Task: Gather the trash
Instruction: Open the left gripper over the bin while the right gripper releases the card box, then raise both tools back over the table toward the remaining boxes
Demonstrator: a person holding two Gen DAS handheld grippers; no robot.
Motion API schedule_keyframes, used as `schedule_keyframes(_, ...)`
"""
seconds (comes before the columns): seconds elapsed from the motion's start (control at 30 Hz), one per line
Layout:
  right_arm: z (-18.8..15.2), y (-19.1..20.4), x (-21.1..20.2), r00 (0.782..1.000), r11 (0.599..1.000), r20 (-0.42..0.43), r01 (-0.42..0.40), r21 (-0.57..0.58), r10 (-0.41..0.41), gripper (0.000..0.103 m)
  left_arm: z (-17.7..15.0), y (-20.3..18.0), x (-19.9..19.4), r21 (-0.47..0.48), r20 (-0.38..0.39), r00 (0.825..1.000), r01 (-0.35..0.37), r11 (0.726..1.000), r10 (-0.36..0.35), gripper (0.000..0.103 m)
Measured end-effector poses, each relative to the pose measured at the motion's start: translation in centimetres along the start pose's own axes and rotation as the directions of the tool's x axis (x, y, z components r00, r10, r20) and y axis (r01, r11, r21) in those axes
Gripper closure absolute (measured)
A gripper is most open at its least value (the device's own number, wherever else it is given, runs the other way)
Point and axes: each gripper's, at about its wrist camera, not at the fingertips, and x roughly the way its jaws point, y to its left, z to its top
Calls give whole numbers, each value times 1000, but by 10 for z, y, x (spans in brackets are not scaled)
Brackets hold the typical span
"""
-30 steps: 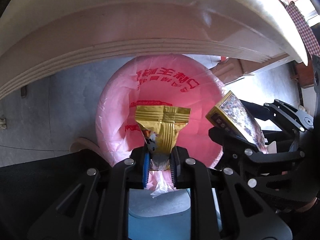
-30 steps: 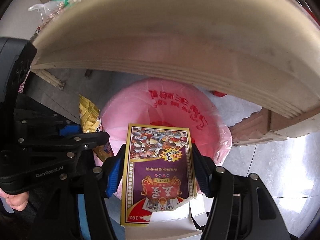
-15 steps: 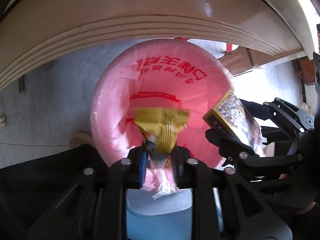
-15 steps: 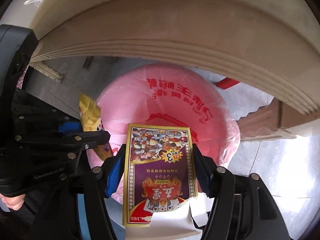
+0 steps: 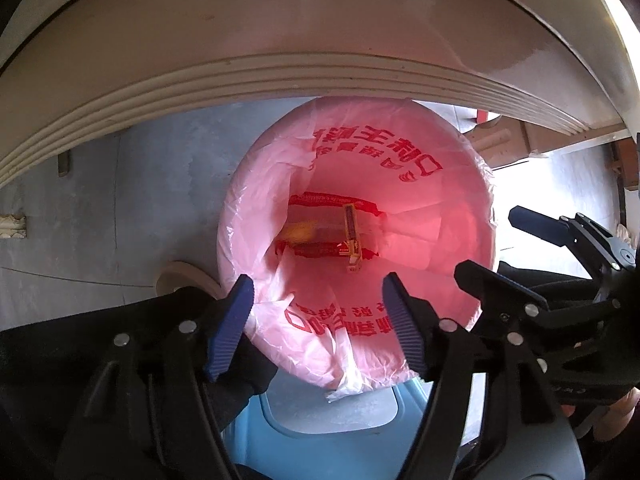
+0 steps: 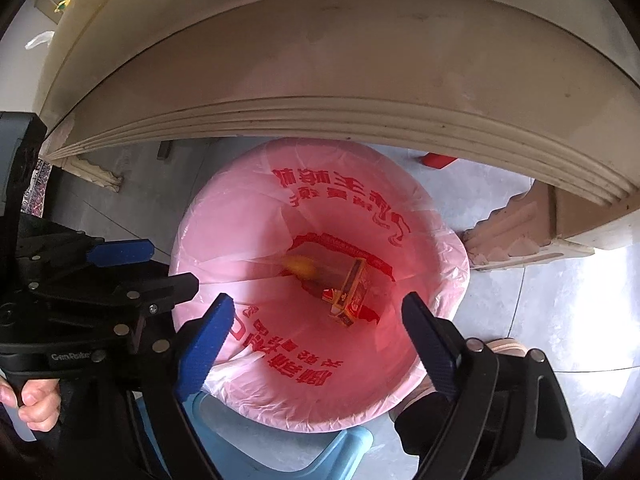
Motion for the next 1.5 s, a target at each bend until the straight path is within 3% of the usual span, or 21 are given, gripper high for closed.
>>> schedule_keyframes(0.4,-3,12,-23,998,999,69,2,-52,1,19,-5,-3,-15,26,43,999,-26,999,25,36)
schedule_keyframes(0.53,-11,19,-53,991,998,130,-29,-58,36,19,-17,-10,-42,78,97,994,-57,995,50,36)
schedule_keyframes(0.63,-13,23,-81,981,997,184,-51,-52,60,19,-28,-14,-75,120,134,991,-36,992,20,35)
schedule_keyframes(0.73,-12,27,-122,960,996,266,-77,-49,87,18,-35,-12,-111,143,170,985,-41,989,16,34)
schedule_keyframes(0.83,-9,27,-169,930,997,358,-68,-38,77,15,-33,-7,-157,157,227,974,-54,986,17,26)
schedule_keyframes(1.07,12,14,-248,864,997,499,-70,-20,71,15,5,-5,-250,215,321,947,-90,972,17,24)
schedule_keyframes(1.2,23,13,-280,830,999,557,-26,-29,38,10,33,-21,-293,340,339,940,-87,936,-36,19)
schedule_keyframes(1.27,28,13,-296,810,999,586,-9,-35,28,7,48,-33,-309,421,350,936,-128,898,-30,18)
schedule_keyframes(1.33,34,12,-309,798,999,602,-8,-46,34,7,64,-45,-319,488,334,942,-143,861,-33,18)
schedule_keyframes(1.5,44,9,-327,769,999,639,12,-47,21,7,98,-66,-333,570,312,950,-171,804,-19,18)
